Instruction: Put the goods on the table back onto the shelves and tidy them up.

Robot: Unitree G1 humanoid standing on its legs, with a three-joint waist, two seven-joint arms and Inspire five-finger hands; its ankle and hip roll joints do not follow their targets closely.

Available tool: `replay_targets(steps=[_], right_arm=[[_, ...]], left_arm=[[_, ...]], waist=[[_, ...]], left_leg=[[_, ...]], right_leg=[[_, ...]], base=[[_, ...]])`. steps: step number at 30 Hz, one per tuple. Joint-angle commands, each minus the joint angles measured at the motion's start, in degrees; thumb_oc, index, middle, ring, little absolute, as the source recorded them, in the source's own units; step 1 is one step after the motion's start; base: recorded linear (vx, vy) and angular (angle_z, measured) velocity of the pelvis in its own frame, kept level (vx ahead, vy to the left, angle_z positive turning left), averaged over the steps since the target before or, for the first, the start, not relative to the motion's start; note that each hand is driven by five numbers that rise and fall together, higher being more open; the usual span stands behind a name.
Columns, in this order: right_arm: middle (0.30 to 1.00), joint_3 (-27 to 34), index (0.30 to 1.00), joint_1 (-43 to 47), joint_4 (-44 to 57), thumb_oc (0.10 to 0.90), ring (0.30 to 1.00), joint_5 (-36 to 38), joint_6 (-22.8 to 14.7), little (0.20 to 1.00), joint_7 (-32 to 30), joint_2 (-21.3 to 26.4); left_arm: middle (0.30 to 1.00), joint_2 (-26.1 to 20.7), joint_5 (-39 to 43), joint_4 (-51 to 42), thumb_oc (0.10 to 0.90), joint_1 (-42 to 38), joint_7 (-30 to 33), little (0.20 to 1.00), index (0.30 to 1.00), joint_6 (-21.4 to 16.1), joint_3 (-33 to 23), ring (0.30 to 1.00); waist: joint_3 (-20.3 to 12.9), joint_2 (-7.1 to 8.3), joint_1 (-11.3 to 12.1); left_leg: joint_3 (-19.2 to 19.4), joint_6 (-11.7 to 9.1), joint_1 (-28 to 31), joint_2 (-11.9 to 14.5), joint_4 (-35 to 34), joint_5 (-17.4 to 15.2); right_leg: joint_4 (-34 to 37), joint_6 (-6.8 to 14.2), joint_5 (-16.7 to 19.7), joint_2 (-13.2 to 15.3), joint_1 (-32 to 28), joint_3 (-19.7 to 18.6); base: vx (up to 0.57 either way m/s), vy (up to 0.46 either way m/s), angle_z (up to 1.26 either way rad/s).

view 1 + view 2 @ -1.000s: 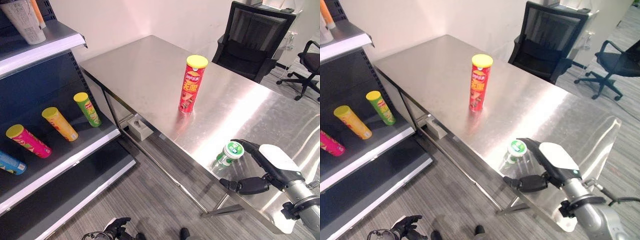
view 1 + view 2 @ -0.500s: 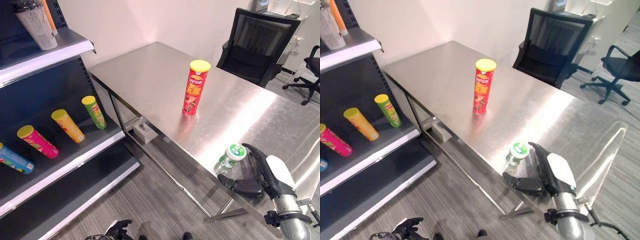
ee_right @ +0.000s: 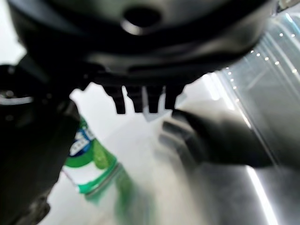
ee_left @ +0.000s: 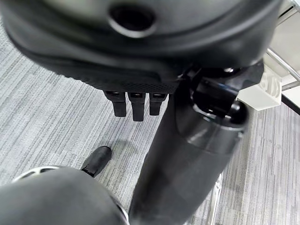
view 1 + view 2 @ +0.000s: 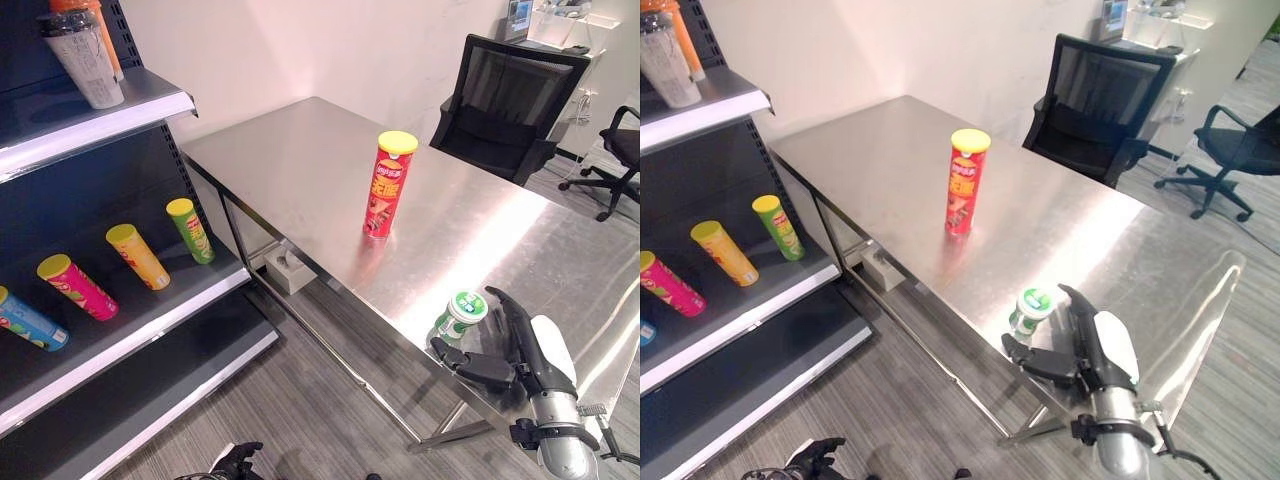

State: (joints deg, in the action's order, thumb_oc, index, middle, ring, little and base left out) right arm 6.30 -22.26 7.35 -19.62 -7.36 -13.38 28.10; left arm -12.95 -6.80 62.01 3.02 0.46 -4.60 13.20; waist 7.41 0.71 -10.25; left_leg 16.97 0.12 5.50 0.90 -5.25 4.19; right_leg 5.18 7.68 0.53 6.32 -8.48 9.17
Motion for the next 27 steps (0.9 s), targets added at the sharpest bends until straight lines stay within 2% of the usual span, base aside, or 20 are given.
replay_targets(steps=[1, 10, 11, 12, 27], right_arm=[[0.900, -0.6, 0.900, 3.4, 1.1, 0.800, 0.900, 2.1, -1.1, 0.900, -1.2, 0.3], [0.900, -1.2, 0.900, 3.7, 1.5, 0.800, 0.900, 1.6, -0.5, 0.900, -4.2, -0.7], [0.486, -1.5, 0.486, 3.9, 1.7, 0.524, 0.486, 2.0, -0.6, 0.486, -4.7, -1.0], [0.300, -1.8, 0.300, 4.2, 1.8, 0.400, 0.300, 1.9, -0.6, 0.300, -5.3, -1.1], [0.300, -3.0, 0.300, 6.4, 4.2, 0.400, 0.300, 2.8, -1.1, 0.300, -6.9, -1.3]], left_arm=[[0.900, -0.8, 0.9, 1.1, 0.800, -4.3, 1.9, 0.900, 0.900, -0.9, -1.5, 0.900], [0.900, -0.7, 1.0, 0.9, 0.800, -3.7, 3.1, 0.900, 0.900, -0.6, -1.5, 0.900], [0.900, -0.6, 1.1, 0.8, 0.800, -3.6, 3.4, 0.900, 0.900, -0.7, -1.3, 0.900], [0.900, -0.5, 1.1, 0.9, 0.800, -3.5, 3.7, 0.900, 0.900, -0.6, -1.2, 0.900], [0.900, -0.2, 0.9, 1.0, 0.800, -3.2, 4.7, 0.900, 0.900, -0.6, -1.2, 0.900]], waist=[[0.7, 0.64, 2.8], [0.5, 0.32, 3.1], [0.4, 0.23, 3.2], [0.4, 0.10, 3.3], [0.0, -0.21, 3.9]], left_leg=[[-2.0, -0.5, 6.2, -2.0, 0.2, -10.7], [-2.1, -0.5, 6.7, -2.0, 0.2, -11.1], [-2.1, -0.5, 6.8, -2.0, 0.2, -11.2], [-2.1, -0.5, 6.9, -2.0, 0.2, -11.2], [-2.2, -0.8, 7.2, -1.8, 0.2, -11.2]], right_leg=[[-0.2, 2.6, 7.4, -0.1, 8.2, 2.4], [-0.2, 2.5, 7.0, -0.1, 7.7, 2.7], [-0.2, 2.5, 6.9, -0.1, 7.7, 2.6], [-0.2, 2.5, 6.8, -0.2, 7.6, 2.6], [-0.2, 2.2, 6.3, -0.3, 7.0, 2.9]], base=[[0.00, 0.000, 0.00], [0.00, 0.000, 0.00], [0.03, 0.010, 0.00], [0.00, 0.000, 0.00], [0.00, 0.000, 0.00]])
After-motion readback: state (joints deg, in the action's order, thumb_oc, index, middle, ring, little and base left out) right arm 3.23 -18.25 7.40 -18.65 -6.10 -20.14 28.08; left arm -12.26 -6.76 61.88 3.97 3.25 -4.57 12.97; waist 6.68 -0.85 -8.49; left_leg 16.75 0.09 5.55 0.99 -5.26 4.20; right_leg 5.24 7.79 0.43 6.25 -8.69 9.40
